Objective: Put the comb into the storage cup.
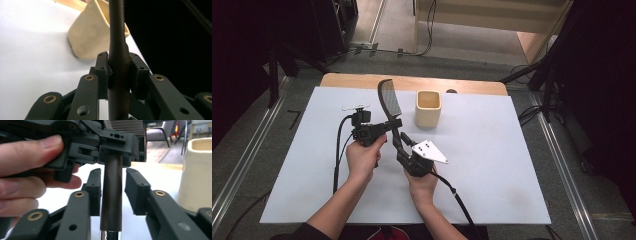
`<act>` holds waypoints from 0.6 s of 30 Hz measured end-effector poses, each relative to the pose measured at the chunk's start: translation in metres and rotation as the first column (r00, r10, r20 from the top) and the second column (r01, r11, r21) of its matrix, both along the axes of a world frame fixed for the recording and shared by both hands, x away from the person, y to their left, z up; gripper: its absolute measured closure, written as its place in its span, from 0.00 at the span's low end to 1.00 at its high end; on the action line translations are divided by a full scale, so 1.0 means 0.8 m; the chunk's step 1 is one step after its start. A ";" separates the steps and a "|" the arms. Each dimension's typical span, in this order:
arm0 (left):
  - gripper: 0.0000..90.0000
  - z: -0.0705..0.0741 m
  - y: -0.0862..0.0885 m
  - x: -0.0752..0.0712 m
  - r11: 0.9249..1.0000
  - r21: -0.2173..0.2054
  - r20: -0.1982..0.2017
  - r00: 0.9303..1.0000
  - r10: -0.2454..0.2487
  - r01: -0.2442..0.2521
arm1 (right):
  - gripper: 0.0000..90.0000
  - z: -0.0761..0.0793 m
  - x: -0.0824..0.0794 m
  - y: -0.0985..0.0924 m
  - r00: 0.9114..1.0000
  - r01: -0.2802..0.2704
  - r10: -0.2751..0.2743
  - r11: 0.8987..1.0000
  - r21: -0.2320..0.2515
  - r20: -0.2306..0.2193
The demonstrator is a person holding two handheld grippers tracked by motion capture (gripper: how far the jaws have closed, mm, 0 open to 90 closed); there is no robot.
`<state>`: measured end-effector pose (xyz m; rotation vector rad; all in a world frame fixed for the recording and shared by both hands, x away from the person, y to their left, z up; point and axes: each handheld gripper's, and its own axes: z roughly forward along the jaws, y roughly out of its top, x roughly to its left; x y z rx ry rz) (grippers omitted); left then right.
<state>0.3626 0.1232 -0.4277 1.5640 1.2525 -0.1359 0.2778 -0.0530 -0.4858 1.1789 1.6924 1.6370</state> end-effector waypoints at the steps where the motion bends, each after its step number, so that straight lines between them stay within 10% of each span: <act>1: 0.81 0.000 0.001 0.000 1.000 -0.001 0.000 1.000 0.002 -0.002 | 0.67 0.001 -0.001 0.000 1.000 -0.009 0.009 1.000 -0.005 0.009; 18: 0.81 0.006 0.012 0.007 0.997 0.075 0.034 0.999 0.025 -0.028 | 0.46 -0.002 -0.010 0.002 0.992 -0.100 0.112 0.977 -0.189 0.054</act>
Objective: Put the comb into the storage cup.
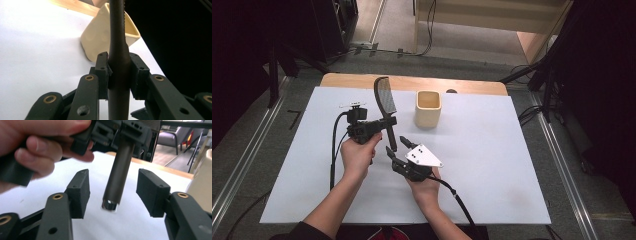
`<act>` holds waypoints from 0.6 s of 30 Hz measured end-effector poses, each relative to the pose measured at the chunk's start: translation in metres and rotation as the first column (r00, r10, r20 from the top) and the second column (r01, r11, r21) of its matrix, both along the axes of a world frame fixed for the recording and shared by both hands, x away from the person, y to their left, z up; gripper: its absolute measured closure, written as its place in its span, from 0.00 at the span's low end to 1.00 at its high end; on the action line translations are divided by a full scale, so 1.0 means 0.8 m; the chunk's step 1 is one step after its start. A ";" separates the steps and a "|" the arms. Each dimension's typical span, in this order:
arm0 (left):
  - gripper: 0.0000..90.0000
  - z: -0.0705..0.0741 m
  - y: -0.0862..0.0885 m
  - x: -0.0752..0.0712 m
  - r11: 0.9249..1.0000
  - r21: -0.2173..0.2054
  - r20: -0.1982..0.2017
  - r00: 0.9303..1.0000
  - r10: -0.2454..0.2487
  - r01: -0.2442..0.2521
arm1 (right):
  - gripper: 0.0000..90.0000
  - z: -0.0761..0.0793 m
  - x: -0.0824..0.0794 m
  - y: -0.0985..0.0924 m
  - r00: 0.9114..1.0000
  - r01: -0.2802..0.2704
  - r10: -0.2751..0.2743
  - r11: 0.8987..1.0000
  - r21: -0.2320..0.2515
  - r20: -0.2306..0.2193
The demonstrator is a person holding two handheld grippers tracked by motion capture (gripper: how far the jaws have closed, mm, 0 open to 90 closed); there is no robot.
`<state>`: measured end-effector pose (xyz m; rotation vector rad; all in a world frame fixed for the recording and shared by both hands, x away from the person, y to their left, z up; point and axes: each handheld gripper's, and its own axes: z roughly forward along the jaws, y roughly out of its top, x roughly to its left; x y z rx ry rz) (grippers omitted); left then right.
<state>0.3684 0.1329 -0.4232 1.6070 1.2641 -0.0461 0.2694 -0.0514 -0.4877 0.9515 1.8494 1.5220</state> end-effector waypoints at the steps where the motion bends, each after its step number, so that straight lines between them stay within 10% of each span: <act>1: 0.81 0.001 0.001 0.000 1.000 0.015 0.005 1.000 -0.003 0.003 | 0.45 0.000 0.000 0.000 1.000 -0.003 0.003 1.000 -0.008 -0.007; 18: 0.81 0.008 0.005 0.004 0.993 0.117 0.052 0.999 -0.014 0.008 | 0.35 -0.003 -0.005 -0.003 0.996 -0.085 0.081 0.990 -0.109 -0.044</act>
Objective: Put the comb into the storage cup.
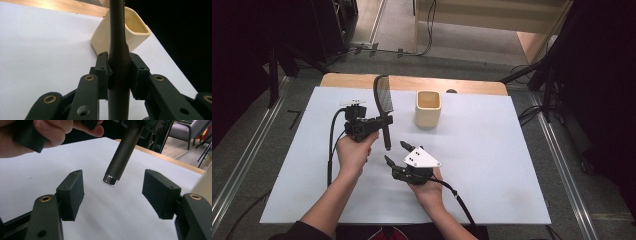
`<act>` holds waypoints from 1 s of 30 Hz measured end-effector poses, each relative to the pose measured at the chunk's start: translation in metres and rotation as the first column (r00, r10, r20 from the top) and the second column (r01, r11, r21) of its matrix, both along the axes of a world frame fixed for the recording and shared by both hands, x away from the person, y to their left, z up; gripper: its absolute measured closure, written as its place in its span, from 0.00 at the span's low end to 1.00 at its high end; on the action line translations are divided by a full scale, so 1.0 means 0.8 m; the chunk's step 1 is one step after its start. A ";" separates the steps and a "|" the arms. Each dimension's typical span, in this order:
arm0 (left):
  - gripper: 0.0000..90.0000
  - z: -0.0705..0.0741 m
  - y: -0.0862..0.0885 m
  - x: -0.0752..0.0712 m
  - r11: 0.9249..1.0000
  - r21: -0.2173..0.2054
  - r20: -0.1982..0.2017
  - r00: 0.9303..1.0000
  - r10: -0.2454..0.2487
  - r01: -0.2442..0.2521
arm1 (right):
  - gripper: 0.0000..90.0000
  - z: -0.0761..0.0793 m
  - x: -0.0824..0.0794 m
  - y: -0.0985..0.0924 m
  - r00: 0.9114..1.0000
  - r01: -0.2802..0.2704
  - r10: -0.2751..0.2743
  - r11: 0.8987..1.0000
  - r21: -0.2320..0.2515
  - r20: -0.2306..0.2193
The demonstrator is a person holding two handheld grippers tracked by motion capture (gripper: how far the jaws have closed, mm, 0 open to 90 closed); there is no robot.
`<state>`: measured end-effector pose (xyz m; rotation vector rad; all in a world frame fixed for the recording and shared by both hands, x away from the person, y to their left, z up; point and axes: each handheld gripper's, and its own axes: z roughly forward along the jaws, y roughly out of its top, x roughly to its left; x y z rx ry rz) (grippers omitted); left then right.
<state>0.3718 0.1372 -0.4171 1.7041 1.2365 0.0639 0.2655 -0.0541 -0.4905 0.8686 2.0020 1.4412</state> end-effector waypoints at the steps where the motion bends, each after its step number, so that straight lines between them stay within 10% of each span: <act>1: 0.81 0.000 0.001 0.000 1.000 0.001 -0.001 1.000 -0.001 0.001 | 0.35 0.000 0.000 0.000 1.000 -0.003 0.003 1.000 -0.006 0.001; 13: 0.81 0.003 0.005 0.002 1.000 0.007 0.012 1.000 0.004 -0.004 | 0.33 0.008 0.005 -0.016 0.999 -0.027 0.029 0.988 -0.151 0.014; 30: 0.81 0.004 0.006 0.002 1.000 -0.005 0.005 1.000 -0.013 0.013 | 0.31 0.014 0.008 -0.045 0.992 -0.122 0.111 0.968 -0.221 -0.060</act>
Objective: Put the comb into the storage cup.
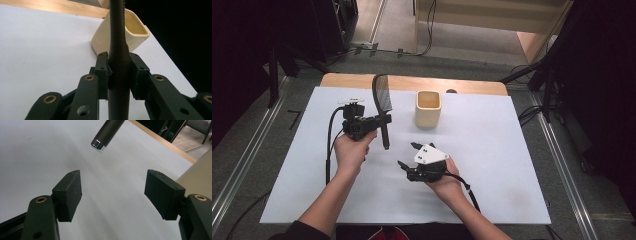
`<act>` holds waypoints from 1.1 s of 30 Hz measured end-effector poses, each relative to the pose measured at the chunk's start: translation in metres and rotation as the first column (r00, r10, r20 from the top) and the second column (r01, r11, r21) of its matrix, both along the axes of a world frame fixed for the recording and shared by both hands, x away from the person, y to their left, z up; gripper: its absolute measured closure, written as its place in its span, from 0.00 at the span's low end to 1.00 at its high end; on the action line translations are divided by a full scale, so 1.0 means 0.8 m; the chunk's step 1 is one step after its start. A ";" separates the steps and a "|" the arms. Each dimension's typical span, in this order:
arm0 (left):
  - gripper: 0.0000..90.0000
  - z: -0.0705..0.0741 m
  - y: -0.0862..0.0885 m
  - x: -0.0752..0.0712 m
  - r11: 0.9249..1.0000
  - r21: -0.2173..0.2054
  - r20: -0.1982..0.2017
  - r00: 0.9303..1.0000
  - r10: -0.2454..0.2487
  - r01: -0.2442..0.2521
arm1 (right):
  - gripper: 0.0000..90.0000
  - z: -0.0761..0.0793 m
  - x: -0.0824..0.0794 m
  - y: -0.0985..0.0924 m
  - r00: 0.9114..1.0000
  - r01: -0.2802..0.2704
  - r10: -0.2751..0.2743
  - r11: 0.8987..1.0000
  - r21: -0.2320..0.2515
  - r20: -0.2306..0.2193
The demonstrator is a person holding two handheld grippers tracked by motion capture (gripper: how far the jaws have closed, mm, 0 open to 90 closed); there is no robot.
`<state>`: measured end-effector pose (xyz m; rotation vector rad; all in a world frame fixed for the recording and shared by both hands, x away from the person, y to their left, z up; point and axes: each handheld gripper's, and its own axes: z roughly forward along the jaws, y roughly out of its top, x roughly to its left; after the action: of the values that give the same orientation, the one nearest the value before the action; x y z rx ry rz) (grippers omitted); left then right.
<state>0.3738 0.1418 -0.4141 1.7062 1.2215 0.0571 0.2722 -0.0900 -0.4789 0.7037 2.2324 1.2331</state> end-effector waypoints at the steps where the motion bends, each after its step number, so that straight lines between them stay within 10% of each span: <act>1: 0.81 0.000 0.000 0.000 1.000 -0.003 -0.002 1.000 -0.001 0.001 | 0.31 0.001 0.000 -0.003 1.000 0.004 -0.004 1.000 -0.008 -0.002; 33: 0.81 0.001 0.002 0.001 1.000 -0.018 -0.004 1.000 -0.020 0.020 | 0.31 0.007 -0.025 -0.093 0.998 0.022 -0.022 1.000 -0.008 -0.063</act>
<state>0.3748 0.1431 -0.4135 1.7029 1.2045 0.0306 0.2524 -0.1647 -0.4730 0.7724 2.2724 1.2070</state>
